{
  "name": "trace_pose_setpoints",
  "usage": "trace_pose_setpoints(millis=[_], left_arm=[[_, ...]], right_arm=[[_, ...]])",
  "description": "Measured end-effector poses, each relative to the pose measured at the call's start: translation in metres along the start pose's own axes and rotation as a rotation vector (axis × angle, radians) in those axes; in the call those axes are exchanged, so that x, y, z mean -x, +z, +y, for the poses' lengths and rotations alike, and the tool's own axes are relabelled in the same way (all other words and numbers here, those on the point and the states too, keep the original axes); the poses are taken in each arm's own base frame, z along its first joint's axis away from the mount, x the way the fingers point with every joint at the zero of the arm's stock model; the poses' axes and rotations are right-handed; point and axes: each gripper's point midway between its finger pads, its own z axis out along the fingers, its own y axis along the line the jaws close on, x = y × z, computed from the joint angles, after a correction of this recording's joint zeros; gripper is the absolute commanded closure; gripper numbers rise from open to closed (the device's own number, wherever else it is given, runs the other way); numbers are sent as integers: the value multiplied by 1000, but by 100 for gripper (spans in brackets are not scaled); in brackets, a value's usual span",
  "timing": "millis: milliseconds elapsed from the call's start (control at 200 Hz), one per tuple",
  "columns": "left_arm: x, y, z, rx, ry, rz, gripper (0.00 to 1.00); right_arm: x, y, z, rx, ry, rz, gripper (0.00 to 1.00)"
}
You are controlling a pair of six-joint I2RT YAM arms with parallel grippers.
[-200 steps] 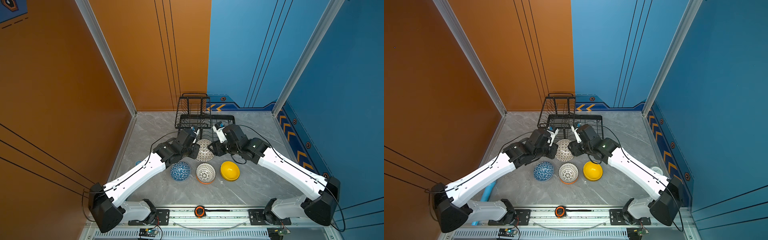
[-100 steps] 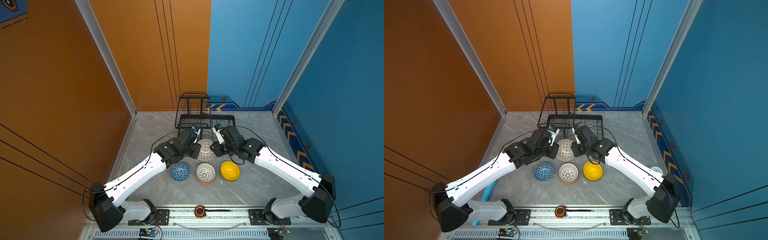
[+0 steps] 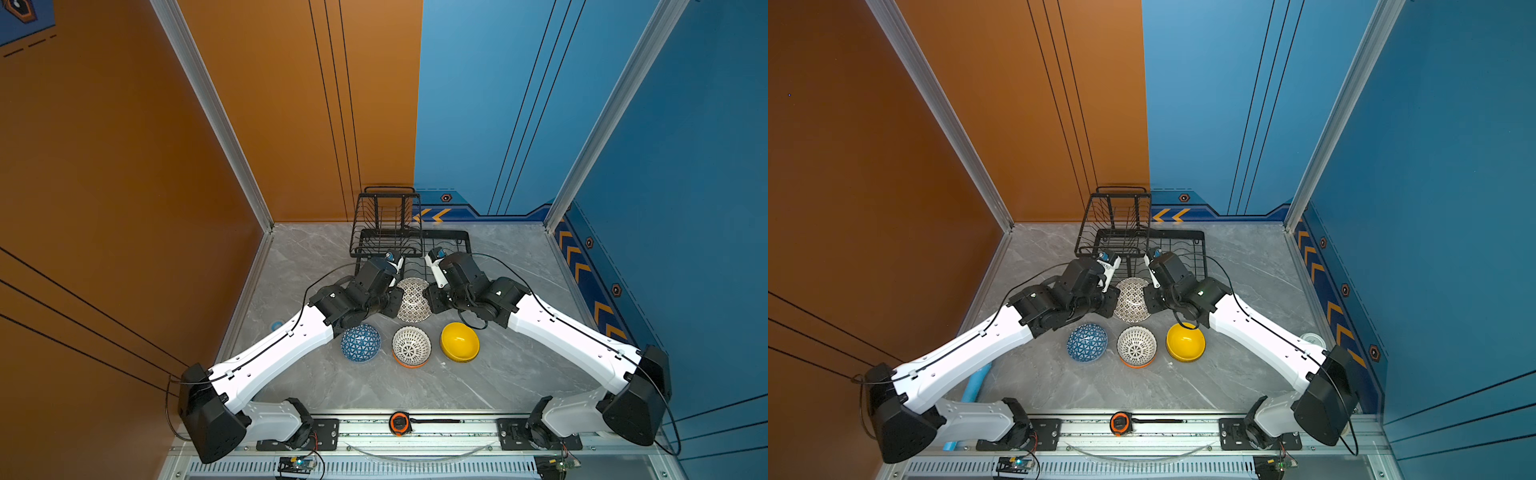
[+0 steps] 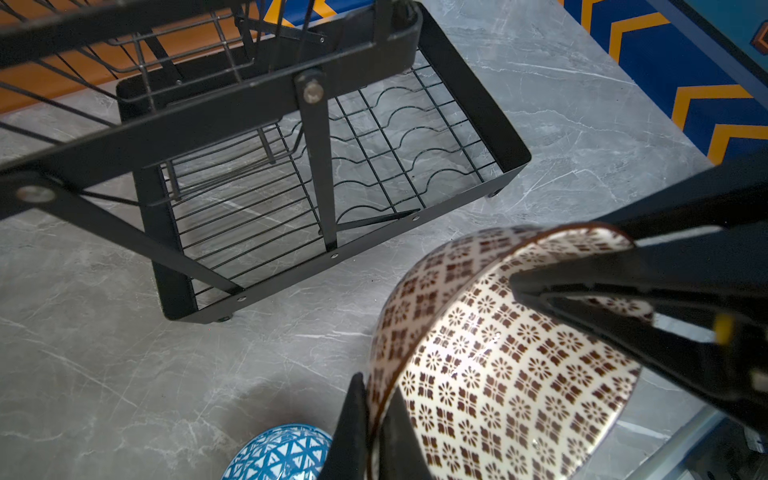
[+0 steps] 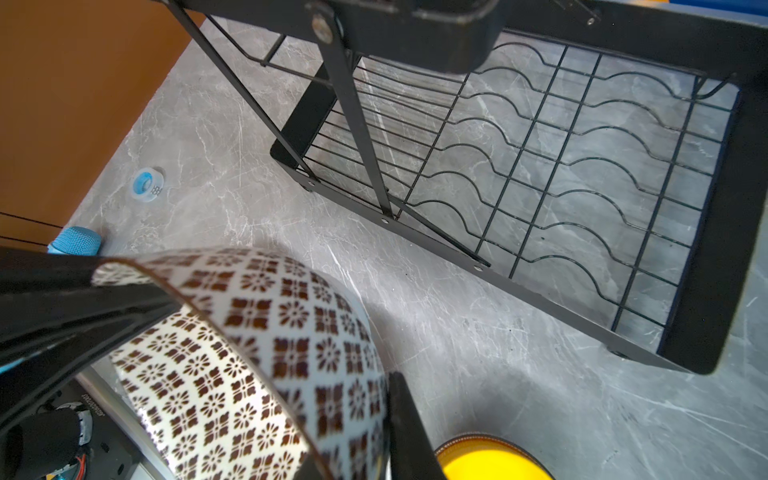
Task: Load bowls into a dish rack
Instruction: Place the bowl in the dish rack.
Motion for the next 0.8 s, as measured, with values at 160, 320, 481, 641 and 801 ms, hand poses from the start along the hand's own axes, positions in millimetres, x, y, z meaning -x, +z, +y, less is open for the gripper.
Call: trace_pose_setpoints(millis=[160,320,481,641,801], left_arm=[[3,0,-2,1,1,-15,100],[6,0,-2,-1,0,-25,98],[9,-2,-5,-19,-1,-40,70],[11,-8,1,-15,-3,-47,35],[8,-12,13,9,3,-32,3]], right_arm=[[-1,2,-4,-16,6,2,100],[0,3,-6,-21,9,0,100],[-2,4,-16,-36,-7,3,100],[-10,4,-39,-85,-35,25,100],[-7,-6,-65,-165,-80,3,100]])
